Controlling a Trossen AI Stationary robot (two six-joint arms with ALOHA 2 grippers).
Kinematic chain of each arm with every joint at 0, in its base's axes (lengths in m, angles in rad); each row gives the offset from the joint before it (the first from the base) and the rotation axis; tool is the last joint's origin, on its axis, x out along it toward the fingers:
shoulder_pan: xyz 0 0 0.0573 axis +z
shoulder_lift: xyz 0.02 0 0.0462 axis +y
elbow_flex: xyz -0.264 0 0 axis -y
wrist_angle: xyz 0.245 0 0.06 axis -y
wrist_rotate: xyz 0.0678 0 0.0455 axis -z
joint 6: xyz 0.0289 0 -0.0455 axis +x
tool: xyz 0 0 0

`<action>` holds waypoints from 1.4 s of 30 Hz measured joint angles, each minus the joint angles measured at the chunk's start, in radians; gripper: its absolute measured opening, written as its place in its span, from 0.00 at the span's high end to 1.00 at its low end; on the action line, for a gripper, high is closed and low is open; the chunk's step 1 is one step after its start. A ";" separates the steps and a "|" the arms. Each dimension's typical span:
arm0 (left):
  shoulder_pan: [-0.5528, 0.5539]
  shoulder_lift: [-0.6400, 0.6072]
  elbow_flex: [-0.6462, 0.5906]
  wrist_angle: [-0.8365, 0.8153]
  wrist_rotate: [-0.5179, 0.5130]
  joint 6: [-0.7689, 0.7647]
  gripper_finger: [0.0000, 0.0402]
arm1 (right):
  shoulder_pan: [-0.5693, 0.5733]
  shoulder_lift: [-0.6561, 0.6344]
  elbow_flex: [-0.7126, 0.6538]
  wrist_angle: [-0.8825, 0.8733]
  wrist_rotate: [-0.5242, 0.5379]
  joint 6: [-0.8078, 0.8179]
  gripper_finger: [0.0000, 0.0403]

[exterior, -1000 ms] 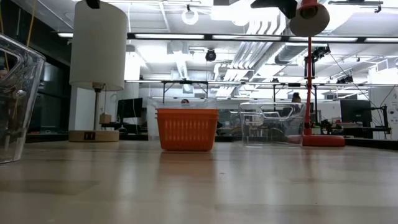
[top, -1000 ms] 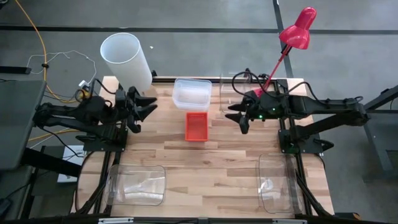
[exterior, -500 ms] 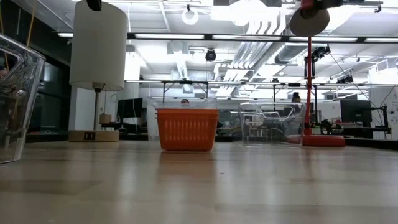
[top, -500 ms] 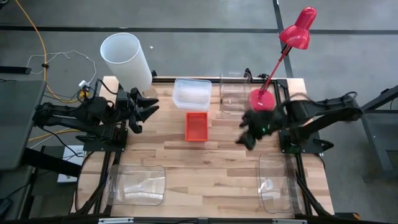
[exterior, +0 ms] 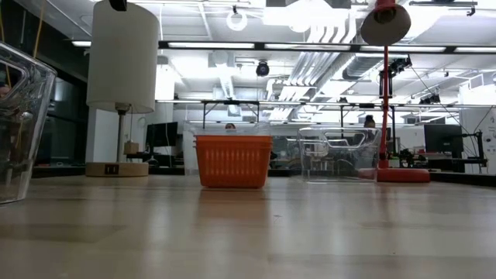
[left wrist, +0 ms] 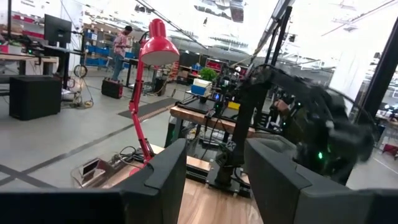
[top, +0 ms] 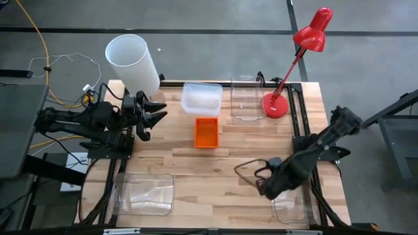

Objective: Stack baskets by color
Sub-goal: Stack the bottom right transparent bin on the top transparent bin

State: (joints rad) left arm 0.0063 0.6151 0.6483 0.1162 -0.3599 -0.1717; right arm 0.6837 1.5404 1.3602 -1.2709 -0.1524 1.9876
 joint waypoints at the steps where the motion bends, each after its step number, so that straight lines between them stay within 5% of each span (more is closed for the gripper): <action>1: 0.000 0.000 0.000 0.000 0.000 0.000 0.63 | 0.009 0.029 0.000 -0.007 -0.002 0.025 0.52; 12: 0.000 0.000 0.000 0.000 0.006 0.000 0.63 | -0.002 0.252 -0.029 0.028 -0.032 0.017 0.52; 18: 0.000 0.000 0.000 0.000 0.008 0.000 0.63 | -0.005 0.227 -0.210 0.255 -0.046 0.073 0.52; 27: 0.000 0.000 0.000 0.000 -0.015 0.000 0.63 | -0.005 0.170 -0.313 0.325 -0.011 0.126 0.53; 42: 0.000 0.000 0.000 0.000 -0.022 0.000 0.63 | -0.010 0.172 -0.334 0.388 0.006 0.136 0.91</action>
State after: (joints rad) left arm 0.0060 0.6151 0.6483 0.1165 -0.3820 -0.1715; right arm 0.6735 1.7123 1.0260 -0.8831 -0.1469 2.1237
